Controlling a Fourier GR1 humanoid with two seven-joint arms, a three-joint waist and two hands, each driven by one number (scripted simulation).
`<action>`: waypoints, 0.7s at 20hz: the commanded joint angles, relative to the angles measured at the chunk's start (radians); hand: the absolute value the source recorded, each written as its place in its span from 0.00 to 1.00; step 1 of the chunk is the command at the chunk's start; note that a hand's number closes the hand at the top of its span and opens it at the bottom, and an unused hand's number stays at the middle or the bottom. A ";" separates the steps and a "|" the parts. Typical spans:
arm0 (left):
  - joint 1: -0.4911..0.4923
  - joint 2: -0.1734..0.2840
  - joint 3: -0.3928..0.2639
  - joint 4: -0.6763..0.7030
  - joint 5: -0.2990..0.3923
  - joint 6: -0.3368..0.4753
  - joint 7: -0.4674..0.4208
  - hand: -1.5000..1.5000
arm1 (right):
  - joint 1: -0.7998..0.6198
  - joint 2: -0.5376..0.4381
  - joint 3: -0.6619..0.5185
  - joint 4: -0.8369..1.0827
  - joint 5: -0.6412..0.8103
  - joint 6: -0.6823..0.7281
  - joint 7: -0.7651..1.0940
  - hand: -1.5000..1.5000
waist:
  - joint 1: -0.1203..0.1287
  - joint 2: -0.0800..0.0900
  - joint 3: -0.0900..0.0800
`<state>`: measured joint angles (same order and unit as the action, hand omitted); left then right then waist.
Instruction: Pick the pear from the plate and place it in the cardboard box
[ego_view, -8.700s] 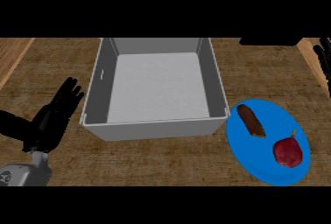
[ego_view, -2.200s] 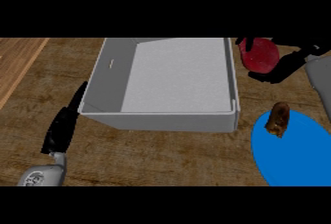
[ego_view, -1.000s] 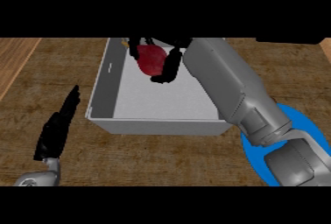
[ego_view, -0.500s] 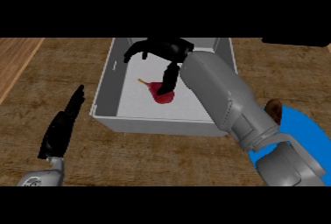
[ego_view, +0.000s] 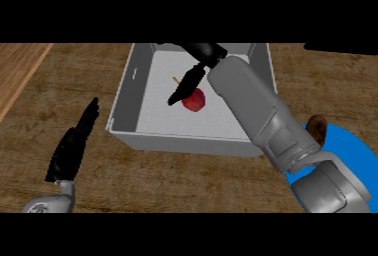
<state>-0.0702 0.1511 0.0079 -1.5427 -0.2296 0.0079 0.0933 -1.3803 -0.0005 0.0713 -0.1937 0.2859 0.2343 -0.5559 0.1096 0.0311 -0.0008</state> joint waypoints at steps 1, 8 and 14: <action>-0.003 -0.011 0.004 0.023 -0.002 0.012 -0.003 0.50 | -0.041 0.000 -0.115 0.024 -0.115 0.028 0.033 0.00 | -0.018 0.001 0.000; -0.007 0.005 0.013 -0.006 0.002 0.004 -0.005 0.50 | -0.068 -0.142 -0.254 0.079 -0.230 0.083 0.096 0.00 | -0.005 0.014 0.000; -0.046 -0.007 0.001 -0.002 -0.006 0.009 0.007 0.50 | -0.026 -0.294 -0.300 0.099 -0.265 0.124 0.090 0.00 | 0.008 0.036 0.002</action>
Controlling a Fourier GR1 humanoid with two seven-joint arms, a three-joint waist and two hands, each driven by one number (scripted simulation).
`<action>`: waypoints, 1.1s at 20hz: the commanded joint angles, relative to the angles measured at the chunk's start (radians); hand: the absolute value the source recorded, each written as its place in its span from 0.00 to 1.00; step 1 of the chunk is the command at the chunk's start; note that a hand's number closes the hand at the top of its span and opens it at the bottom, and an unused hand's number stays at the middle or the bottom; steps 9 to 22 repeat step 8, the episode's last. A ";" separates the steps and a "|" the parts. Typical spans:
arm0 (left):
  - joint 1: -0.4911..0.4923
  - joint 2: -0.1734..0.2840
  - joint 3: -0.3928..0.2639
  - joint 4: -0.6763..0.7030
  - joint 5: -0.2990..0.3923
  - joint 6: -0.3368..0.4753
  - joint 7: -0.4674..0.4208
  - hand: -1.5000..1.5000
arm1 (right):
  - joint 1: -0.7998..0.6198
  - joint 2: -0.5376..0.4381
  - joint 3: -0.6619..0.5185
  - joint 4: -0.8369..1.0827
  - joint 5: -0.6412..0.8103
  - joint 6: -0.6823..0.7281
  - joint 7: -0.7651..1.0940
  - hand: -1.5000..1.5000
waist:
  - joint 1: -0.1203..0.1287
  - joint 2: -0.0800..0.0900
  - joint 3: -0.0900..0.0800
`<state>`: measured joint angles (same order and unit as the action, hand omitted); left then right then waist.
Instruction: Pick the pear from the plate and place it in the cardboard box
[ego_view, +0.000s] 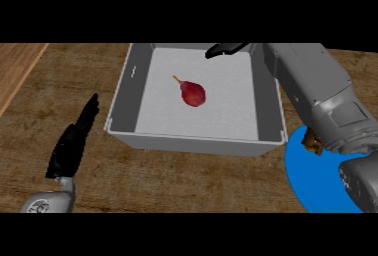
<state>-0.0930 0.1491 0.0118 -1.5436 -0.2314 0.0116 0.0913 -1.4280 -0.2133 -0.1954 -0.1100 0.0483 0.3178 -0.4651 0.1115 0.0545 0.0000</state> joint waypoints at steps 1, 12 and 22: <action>0.020 0.009 0.000 -0.025 0.012 -0.019 0.001 0.50 | -0.004 -0.111 -0.043 0.021 -0.034 0.031 0.036 0.00 | 0.026 0.006 0.001; 0.004 0.006 -0.005 -0.013 0.011 -0.021 -0.019 0.50 | 0.051 -0.246 -0.026 0.011 -0.013 0.182 -0.020 0.00 | 0.041 0.025 0.004; 0.004 0.006 -0.005 -0.013 0.011 -0.021 -0.019 0.50 | 0.051 -0.246 -0.026 0.011 -0.013 0.182 -0.020 0.00 | 0.041 0.025 0.004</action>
